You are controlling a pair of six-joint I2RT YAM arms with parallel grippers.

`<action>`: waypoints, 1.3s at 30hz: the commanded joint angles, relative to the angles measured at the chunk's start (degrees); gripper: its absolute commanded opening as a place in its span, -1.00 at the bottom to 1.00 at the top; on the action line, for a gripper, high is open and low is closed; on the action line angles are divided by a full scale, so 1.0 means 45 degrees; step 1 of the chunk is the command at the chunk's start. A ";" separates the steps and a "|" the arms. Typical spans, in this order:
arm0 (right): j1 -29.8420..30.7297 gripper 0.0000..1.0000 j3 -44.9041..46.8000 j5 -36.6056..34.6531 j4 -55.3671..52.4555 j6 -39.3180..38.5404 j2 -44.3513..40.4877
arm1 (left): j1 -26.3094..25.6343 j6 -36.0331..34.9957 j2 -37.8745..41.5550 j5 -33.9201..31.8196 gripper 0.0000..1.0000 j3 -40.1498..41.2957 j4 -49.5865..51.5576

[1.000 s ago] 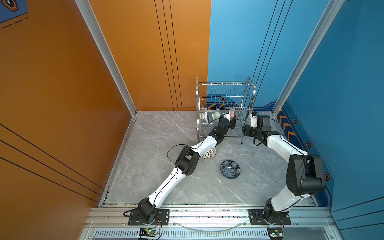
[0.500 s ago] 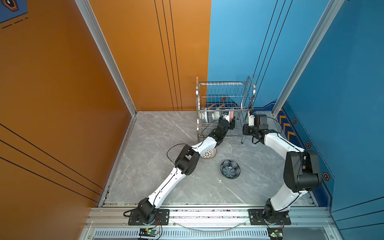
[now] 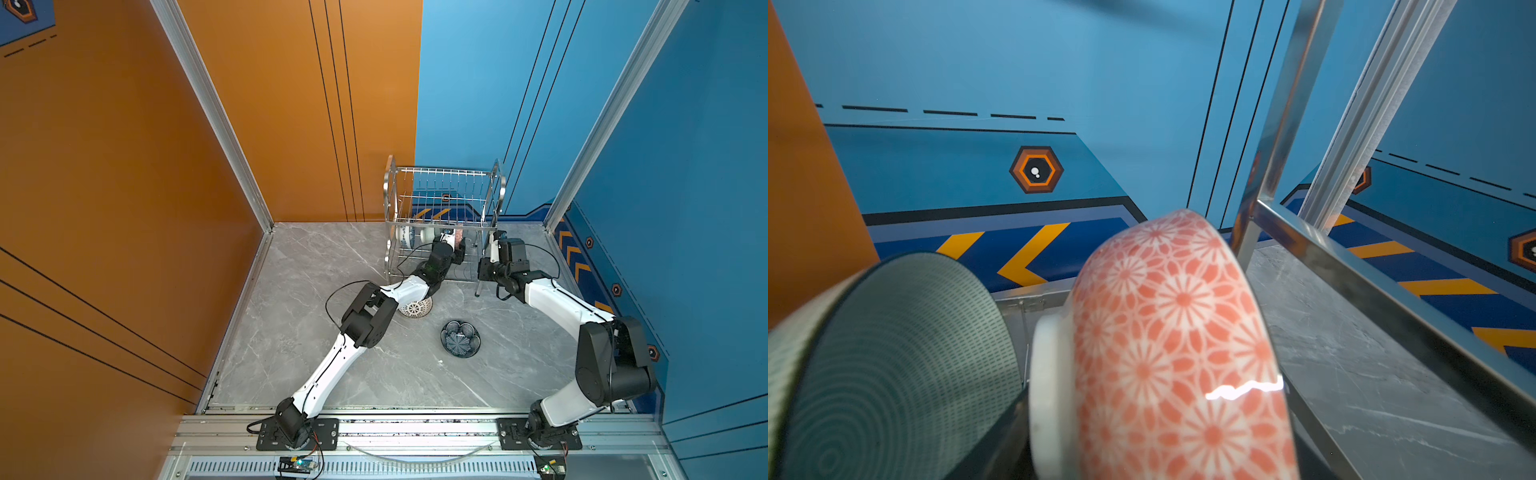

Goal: Load bowls into a dish rack
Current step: Move the dish rack to the top-center of the table.

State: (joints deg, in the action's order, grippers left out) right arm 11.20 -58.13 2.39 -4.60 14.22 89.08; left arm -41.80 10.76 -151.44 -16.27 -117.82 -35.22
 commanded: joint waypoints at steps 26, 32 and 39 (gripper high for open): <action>0.0715 -0.86 0.1306 0.0220 0.0456 0.1015 -0.1143 | -0.0789 0.1527 0.1726 0.0032 0.06 0.2951 -0.1821; 0.0699 -0.86 0.1338 0.0246 0.0418 0.1015 -0.1236 | -0.1021 0.1537 0.1485 0.0516 0.05 0.2430 -0.1860; 0.0595 -0.86 0.1441 0.0308 0.0451 0.0985 -0.1372 | -0.1468 0.0182 0.1504 0.0703 0.06 0.2159 -0.1885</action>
State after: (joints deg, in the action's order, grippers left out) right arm 13.56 -52.42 1.19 -3.88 17.02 83.68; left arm -44.62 13.45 -145.71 -17.63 -105.80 -41.34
